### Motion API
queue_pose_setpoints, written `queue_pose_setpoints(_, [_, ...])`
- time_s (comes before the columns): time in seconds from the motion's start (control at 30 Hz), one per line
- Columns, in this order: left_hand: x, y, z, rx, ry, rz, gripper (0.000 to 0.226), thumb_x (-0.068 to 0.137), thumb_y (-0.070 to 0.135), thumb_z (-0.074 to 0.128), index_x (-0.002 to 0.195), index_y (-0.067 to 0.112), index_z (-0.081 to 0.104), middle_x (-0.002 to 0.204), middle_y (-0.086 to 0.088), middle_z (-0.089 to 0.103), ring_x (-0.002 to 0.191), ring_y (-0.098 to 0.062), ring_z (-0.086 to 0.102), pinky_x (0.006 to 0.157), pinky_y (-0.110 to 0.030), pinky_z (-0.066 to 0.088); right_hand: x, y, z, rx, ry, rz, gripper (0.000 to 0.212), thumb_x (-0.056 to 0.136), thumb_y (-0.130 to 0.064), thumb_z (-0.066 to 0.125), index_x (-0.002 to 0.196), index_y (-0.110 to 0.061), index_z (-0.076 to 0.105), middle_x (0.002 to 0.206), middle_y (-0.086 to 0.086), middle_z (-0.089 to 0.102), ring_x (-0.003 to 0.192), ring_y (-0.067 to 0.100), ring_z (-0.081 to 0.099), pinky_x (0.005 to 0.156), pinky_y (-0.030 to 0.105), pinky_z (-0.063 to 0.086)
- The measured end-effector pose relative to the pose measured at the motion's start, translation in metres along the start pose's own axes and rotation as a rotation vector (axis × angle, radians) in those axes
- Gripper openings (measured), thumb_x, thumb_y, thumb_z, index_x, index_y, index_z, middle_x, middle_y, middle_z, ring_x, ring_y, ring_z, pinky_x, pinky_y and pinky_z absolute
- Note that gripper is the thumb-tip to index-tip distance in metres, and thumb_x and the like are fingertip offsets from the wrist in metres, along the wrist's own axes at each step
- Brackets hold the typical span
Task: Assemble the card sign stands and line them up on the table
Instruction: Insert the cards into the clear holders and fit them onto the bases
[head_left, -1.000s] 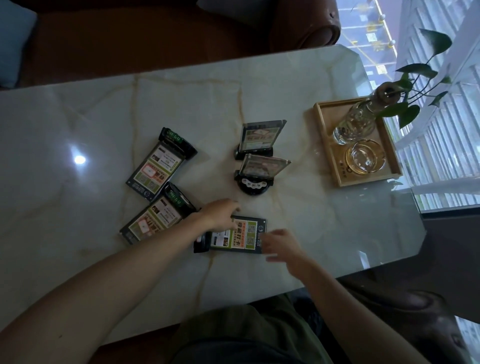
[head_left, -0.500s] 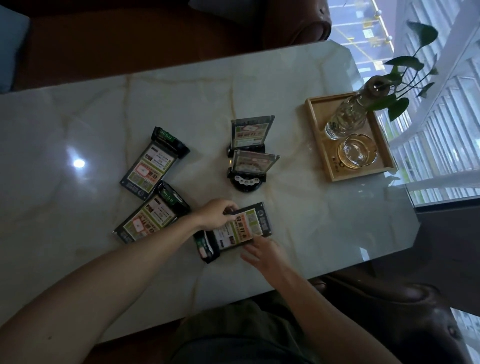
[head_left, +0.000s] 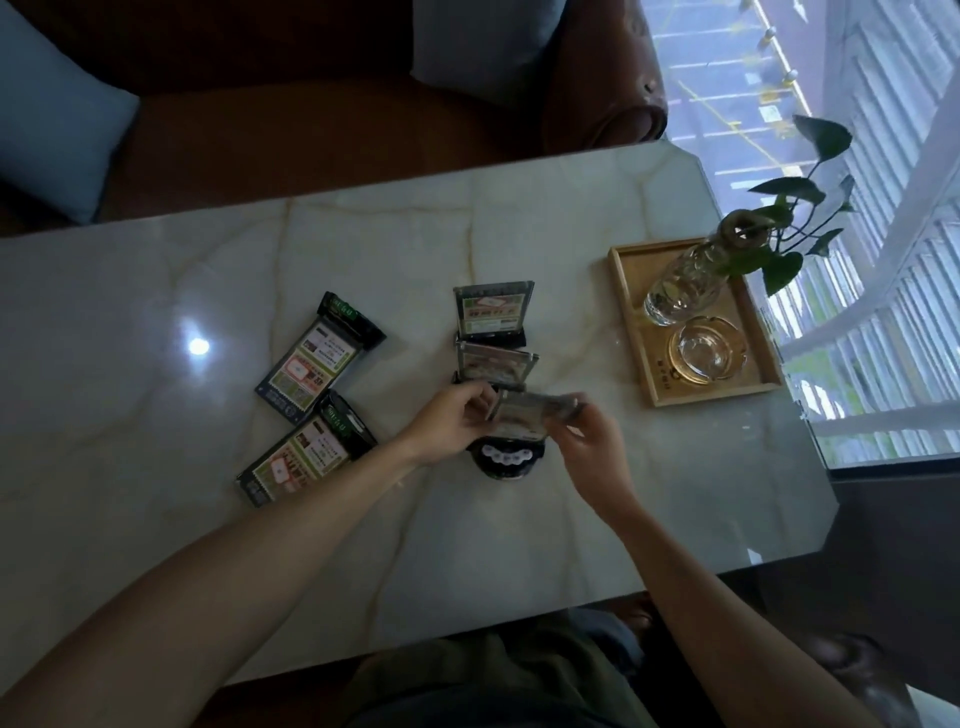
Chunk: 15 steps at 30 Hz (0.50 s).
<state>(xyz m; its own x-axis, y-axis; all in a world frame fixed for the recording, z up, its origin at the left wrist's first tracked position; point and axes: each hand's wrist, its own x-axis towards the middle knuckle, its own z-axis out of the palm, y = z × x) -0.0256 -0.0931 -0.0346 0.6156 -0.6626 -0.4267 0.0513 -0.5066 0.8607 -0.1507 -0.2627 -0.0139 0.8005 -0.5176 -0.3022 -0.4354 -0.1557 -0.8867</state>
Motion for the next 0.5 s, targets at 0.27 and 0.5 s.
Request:
queue_pose_setpoints(0.27, [-0.015, -0.018, 0.011, -0.092, 0.064, -0.052, 0.019, 0.088, 0.009, 0.075, 0.097, -0.003, 0.064, 0.087, -0.010, 0.064, 0.084, -0.023, 0.067, 0.078, -0.029, 0.052, -0.013, 0.012, 0.003, -0.060, -0.078, -0.039, 0.009, 0.089, -0.003, 0.071, 0.094, -0.010, 0.068, 0.087, -0.004, 0.070, 0.082, 0.005, 0.068, 0.072, 0.018, 0.053])
queue_pose_setpoints(0.5, [-0.040, -0.020, -0.011, -0.049, 0.158, -0.082, 0.016, 0.091, 0.025, 0.074, 0.102, 0.014, 0.072, 0.099, -0.001, 0.074, 0.079, -0.003, 0.066, 0.071, -0.009, 0.047, -0.038, 0.017, 0.032, -0.154, -0.040, 0.404, 0.015, 0.090, -0.016, 0.067, 0.085, -0.015, 0.053, 0.081, 0.005, 0.057, 0.071, 0.017, 0.051, 0.062, 0.035, 0.041])
